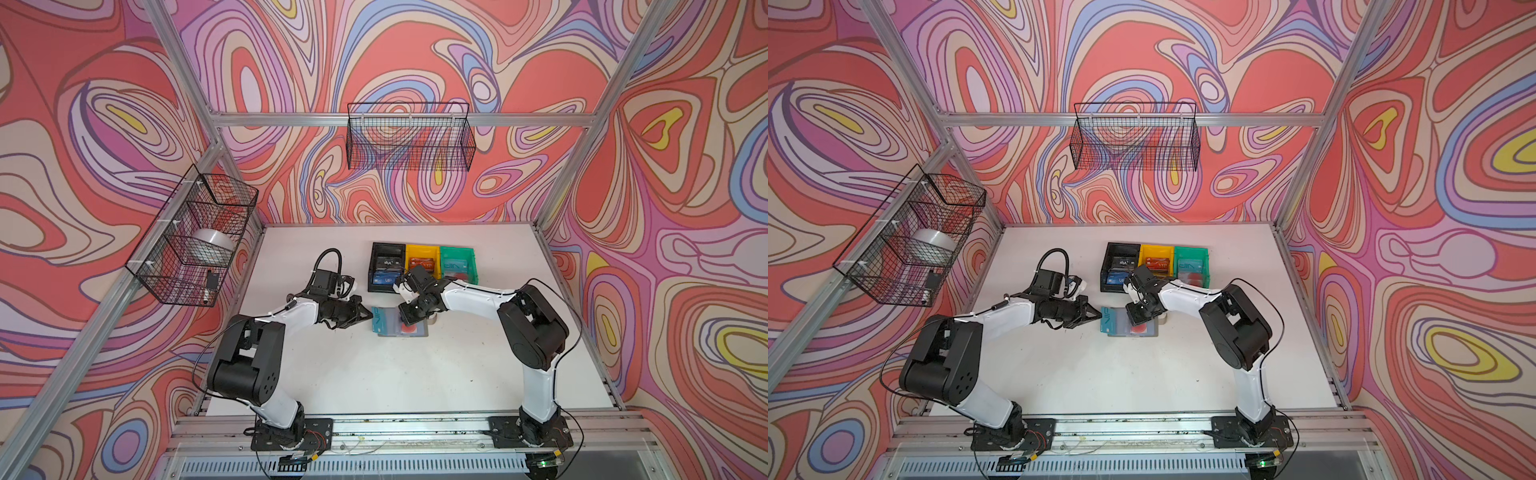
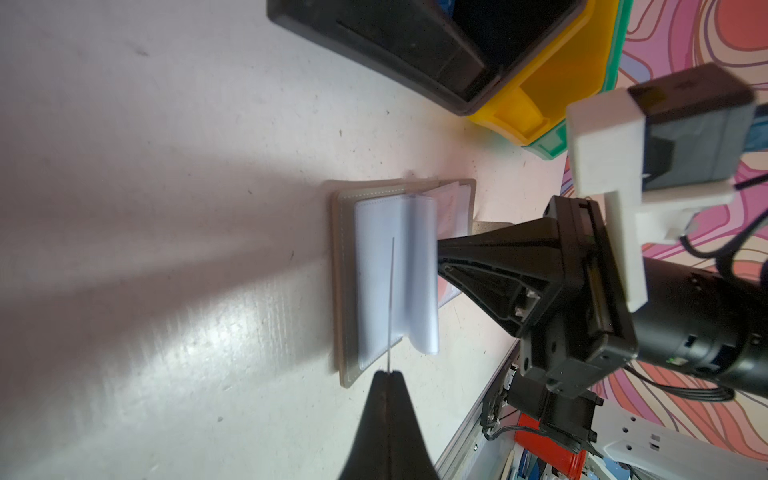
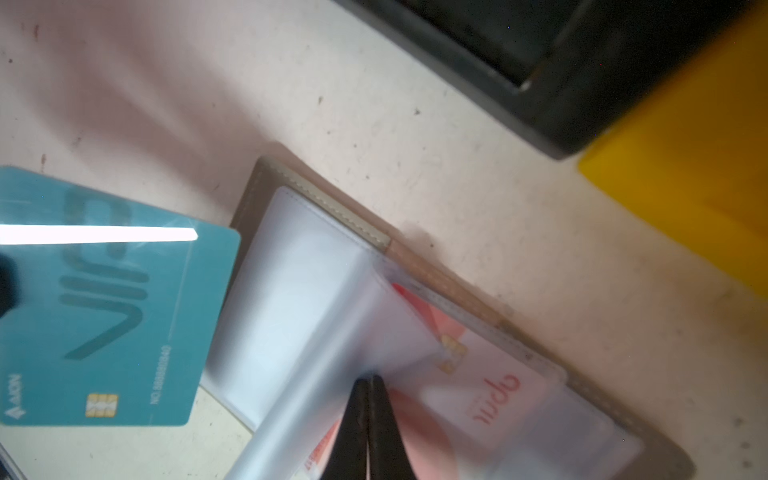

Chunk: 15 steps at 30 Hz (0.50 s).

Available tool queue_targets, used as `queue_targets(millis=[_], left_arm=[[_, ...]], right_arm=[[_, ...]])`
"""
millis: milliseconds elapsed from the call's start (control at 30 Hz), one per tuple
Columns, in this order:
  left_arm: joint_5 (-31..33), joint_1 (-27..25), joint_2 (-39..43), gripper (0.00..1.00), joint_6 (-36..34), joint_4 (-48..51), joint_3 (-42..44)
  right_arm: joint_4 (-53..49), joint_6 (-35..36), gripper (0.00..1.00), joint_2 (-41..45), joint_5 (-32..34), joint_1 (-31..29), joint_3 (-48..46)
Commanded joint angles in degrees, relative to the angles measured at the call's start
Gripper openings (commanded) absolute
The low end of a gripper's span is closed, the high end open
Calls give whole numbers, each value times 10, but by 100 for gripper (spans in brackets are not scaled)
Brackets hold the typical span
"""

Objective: Take the credit cards out of the card holder

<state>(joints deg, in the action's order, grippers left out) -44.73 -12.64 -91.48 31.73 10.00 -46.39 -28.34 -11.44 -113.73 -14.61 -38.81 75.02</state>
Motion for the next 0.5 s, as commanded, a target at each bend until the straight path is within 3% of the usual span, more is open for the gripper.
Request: queue_targets(millis=[0, 467], left_arm=[[2, 6, 18, 0, -12, 20, 7], [0, 12, 32, 0, -12, 24, 10]], right_arm=[[-18, 3, 6, -29, -15, -13, -4], [11, 6, 7, -1, -75, -18, -17]])
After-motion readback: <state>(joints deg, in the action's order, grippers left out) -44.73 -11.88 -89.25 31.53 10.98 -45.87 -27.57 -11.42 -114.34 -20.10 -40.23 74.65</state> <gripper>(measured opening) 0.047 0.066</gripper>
